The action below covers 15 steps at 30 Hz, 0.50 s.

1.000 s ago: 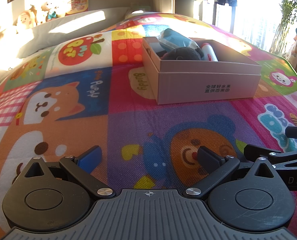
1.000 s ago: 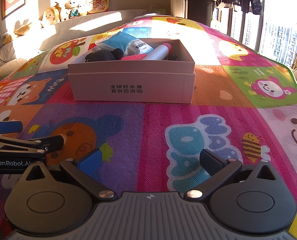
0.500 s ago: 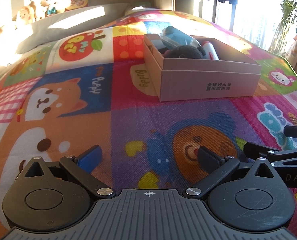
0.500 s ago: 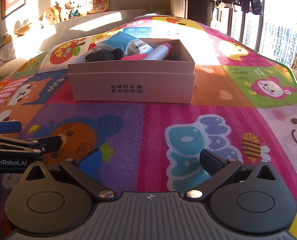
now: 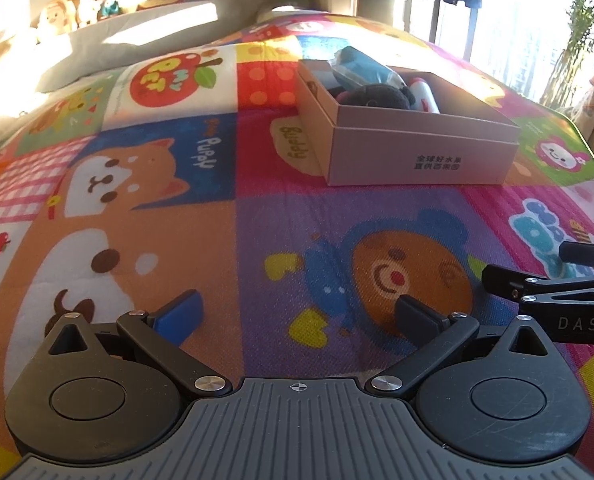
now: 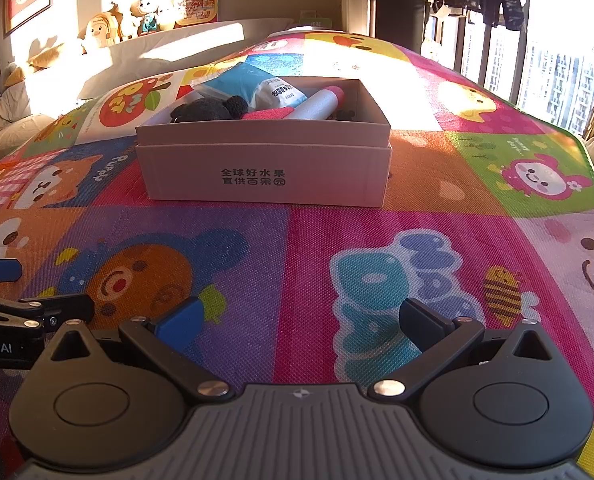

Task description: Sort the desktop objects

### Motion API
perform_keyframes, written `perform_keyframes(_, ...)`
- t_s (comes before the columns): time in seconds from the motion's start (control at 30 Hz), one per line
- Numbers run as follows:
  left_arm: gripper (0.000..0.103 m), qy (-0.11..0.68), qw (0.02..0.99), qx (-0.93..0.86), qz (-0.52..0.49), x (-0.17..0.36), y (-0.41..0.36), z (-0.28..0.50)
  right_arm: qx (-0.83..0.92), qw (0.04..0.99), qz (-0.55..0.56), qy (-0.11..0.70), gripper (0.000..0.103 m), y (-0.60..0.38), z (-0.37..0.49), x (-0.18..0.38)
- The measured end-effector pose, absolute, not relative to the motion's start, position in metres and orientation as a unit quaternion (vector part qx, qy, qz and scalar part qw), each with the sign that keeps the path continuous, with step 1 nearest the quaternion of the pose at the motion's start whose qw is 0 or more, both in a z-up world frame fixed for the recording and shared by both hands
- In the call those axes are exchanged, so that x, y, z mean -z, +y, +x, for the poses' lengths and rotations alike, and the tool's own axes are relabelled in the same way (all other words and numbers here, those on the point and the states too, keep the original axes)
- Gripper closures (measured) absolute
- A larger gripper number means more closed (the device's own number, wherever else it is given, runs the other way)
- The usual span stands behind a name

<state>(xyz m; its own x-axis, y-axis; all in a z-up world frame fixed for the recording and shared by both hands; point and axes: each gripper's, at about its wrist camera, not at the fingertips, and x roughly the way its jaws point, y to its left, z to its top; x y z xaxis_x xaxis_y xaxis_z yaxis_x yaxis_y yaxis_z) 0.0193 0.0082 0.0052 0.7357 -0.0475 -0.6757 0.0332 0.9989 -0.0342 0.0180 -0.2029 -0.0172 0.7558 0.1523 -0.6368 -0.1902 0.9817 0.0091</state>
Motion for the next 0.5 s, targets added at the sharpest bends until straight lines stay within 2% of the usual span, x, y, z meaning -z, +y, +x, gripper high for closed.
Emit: perform_keyframes(0.5,0.000,0.362,0.932,0.019,-0.007,-0.0047,0.0072,0.0191,-0.091,0.937,-0.028,0.337,0.000,-0.2030,0.0180,0.0172)
